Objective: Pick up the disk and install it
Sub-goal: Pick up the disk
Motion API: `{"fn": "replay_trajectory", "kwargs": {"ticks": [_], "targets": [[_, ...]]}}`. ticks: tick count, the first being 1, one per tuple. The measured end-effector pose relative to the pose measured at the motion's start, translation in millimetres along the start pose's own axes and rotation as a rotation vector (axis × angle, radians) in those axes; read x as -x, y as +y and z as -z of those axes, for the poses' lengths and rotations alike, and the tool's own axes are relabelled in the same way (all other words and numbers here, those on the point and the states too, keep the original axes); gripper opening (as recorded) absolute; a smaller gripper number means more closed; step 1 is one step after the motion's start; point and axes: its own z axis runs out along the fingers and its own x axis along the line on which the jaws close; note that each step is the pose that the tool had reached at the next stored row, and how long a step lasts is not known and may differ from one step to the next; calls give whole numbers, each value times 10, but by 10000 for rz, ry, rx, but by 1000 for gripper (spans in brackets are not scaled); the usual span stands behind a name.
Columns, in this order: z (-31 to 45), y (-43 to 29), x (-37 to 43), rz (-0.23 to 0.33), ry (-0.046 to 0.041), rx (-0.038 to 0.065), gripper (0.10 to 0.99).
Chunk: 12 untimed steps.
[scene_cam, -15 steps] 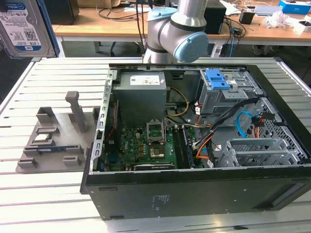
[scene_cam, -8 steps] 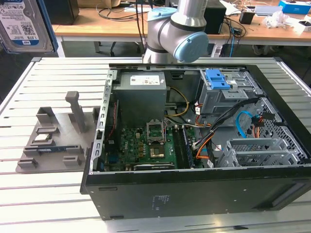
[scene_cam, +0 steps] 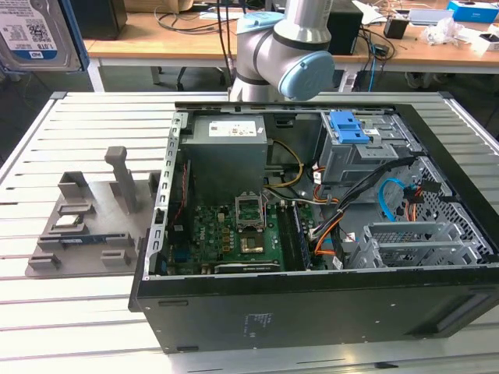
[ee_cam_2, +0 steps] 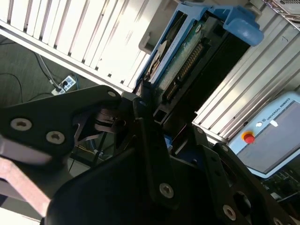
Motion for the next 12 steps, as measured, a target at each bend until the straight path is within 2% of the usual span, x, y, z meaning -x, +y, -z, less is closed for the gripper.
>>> {"fn": "replay_trajectory", "kwargs": {"ticks": [7,9,12], "targets": [[145,6,6,0,0,0,365],[208,9,7,0,0,1,365],[218,9,8,-1,0,1,365]]}}
